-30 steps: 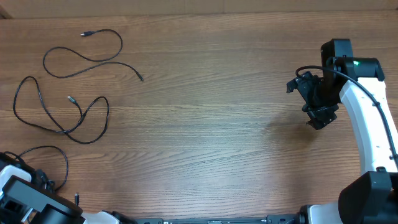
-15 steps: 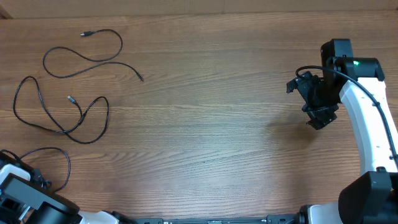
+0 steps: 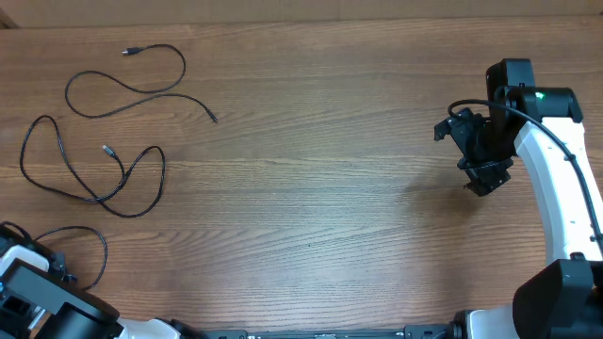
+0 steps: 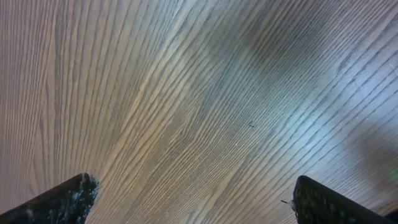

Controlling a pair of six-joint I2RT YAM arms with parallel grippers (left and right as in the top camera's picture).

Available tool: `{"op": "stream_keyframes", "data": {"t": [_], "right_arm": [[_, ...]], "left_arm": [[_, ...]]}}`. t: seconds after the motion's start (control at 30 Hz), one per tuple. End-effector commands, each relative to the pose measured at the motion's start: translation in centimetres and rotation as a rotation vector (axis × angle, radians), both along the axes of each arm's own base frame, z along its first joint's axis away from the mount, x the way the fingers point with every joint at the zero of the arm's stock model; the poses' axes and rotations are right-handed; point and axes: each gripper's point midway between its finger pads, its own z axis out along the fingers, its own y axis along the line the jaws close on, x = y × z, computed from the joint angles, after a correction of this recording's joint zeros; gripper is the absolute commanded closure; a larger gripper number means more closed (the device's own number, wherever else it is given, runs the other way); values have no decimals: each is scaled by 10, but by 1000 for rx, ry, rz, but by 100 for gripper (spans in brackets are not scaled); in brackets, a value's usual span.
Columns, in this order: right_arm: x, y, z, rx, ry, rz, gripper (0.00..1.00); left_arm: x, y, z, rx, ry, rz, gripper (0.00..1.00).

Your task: Untangle cables

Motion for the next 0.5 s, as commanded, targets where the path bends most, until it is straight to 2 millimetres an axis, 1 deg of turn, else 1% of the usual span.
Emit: {"op": "stream_keyframes", "data": {"t": [0.0, 0.3, 0.37, 0.47], "right_arm": [[3, -1, 7, -4, -26, 2, 0], [3, -1, 7, -4, -26, 2, 0], [3, -1, 7, -4, -26, 2, 0], [3, -1, 7, -4, -26, 2, 0]], "left_arm": [[16, -28, -29, -132, 44, -282, 96], [50, -31, -27, -96, 91, -558, 96], [54, -33, -27, -97, 111, -621, 96], [54, -34, -27, -100, 114, -631, 96]]}}
